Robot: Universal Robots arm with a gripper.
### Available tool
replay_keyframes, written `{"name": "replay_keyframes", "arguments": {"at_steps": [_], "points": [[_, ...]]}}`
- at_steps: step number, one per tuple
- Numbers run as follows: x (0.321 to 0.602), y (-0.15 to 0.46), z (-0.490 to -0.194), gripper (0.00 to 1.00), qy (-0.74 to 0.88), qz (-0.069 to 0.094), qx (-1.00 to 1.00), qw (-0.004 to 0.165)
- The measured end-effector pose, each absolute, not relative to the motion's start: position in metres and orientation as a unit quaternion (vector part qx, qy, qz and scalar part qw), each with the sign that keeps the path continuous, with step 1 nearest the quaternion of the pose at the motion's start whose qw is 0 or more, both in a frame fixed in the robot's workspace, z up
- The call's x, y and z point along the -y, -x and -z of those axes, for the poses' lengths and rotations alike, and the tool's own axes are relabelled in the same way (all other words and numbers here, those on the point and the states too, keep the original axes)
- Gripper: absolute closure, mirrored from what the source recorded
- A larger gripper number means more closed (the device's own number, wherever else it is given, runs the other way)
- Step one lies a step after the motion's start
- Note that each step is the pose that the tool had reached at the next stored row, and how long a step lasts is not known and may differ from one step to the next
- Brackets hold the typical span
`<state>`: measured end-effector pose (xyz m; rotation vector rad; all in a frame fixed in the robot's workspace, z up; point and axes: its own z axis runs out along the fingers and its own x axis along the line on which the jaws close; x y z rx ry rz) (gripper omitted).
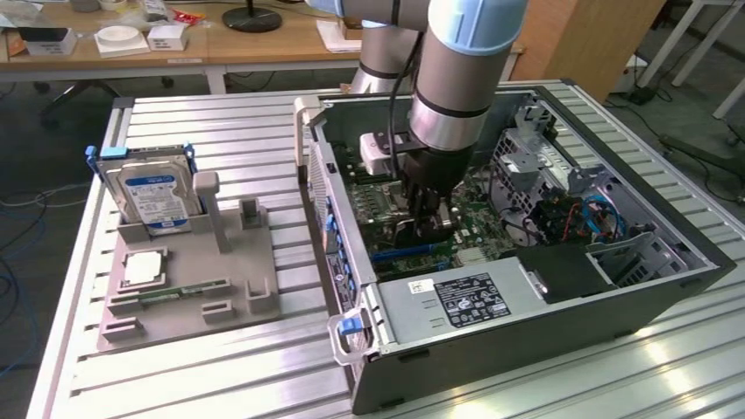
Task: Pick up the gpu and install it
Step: 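Insert the gpu into the slot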
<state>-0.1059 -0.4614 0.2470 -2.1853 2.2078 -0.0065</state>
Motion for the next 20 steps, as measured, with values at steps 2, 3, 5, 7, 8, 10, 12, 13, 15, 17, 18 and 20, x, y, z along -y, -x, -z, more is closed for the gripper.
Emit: {"name": "replay_keyframes", "arguments": {"at_steps": [2, 3, 5, 7, 8, 10, 12, 13, 15, 17, 18, 20], "points": [[0.4614, 0.1059, -0.2452, 0.73, 0.703, 0.002, -0.711, 0.018], [0.4614, 0.1059, -0.2442, 0.73, 0.703, 0.002, -0.711, 0.018], [0.4613, 0.106, -0.2423, 0.73, 0.703, 0.002, -0.711, 0.018], [0.4614, 0.106, -0.2412, 0.73, 0.703, 0.002, -0.711, 0.018], [0.4614, 0.106, -0.2412, 0.73, 0.703, 0.002, -0.711, 0.018], [0.4614, 0.106, -0.2412, 0.73, 0.703, 0.002, -0.711, 0.018], [0.4614, 0.106, -0.2411, 0.73, 0.703, 0.002, -0.711, 0.018], [0.4614, 0.106, -0.2411, 0.73, 0.703, 0.002, -0.711, 0.018], [0.4613, 0.1062, -0.241, 0.73, 0.703, 0.002, -0.711, 0.018], [0.4614, 0.1063, -0.2408, 0.73, 0.703, 0.002, -0.711, 0.018], [0.4614, 0.1064, -0.2407, 0.73, 0.703, 0.002, -0.711, 0.018], [0.4613, 0.1064, -0.2402, 0.73, 0.703, 0.002, -0.711, 0.018]]}}
